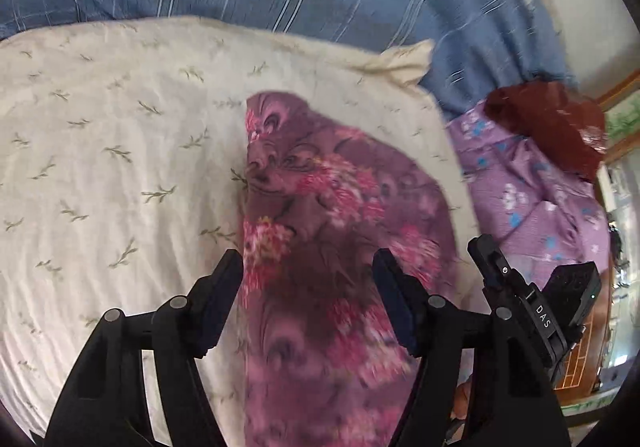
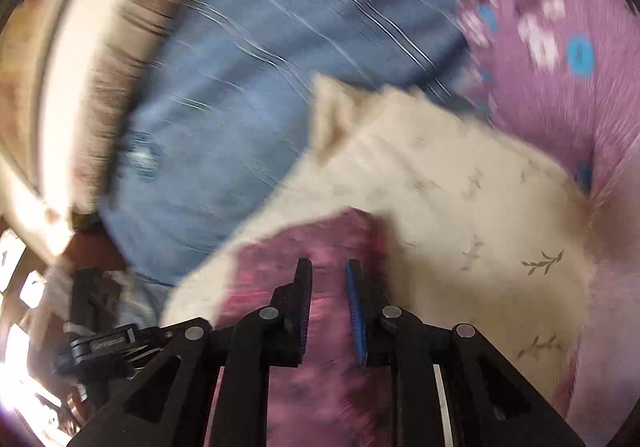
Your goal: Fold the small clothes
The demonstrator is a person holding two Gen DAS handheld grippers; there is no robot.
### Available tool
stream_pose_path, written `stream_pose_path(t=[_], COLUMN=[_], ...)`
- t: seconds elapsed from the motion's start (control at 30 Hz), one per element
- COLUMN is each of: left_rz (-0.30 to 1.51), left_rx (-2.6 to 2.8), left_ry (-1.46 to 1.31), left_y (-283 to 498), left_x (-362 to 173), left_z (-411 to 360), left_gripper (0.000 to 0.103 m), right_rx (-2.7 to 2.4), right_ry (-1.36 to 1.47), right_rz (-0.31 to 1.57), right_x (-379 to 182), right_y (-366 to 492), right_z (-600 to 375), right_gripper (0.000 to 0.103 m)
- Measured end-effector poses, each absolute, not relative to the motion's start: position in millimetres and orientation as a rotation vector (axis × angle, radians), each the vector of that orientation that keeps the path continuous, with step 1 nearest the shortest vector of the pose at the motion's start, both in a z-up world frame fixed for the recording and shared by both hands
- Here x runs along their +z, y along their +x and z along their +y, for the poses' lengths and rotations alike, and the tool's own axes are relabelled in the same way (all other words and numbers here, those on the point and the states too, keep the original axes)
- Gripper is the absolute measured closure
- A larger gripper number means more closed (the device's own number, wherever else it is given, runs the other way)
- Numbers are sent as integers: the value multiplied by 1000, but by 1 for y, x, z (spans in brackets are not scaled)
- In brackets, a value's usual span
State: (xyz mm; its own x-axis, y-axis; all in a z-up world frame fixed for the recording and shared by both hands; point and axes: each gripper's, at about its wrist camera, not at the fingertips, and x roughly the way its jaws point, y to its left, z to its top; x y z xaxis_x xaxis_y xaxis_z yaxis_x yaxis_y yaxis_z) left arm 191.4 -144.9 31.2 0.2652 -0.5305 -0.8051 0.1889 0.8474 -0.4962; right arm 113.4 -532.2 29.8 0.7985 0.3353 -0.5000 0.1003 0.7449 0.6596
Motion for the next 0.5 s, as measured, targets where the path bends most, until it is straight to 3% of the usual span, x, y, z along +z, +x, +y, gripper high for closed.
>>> stream_pose_path(t=[0.17, 0.23, 0.3, 0.33, 0.4, 0.5], left_rz=[1237, 1252, 1250, 1257, 1250, 1210], left_rx=[-485, -444, -440, -445, -467, -512], left_ry=[-221, -148, -137, -163, -176, -150], left_y=[155, 150, 147, 146, 140, 115], left_x=[4, -17, -13, -6, 12, 33], left_z=[-154, -165, -163, -157, -145, -127], left_gripper=[35, 31, 31, 31, 32, 31], right_rx=[214, 173, 163, 163, 202, 238], right_ry=[636, 552, 573, 594, 610, 574], right_rz=[697, 863, 828, 840, 797, 762], right_x=[21, -17, -12, -4, 18, 34], right_y=[98, 110, 102, 99, 80, 47], right_z=[-500, -485, -489, -491, -494, -493], right_gripper=[84, 95, 96, 87, 78, 51])
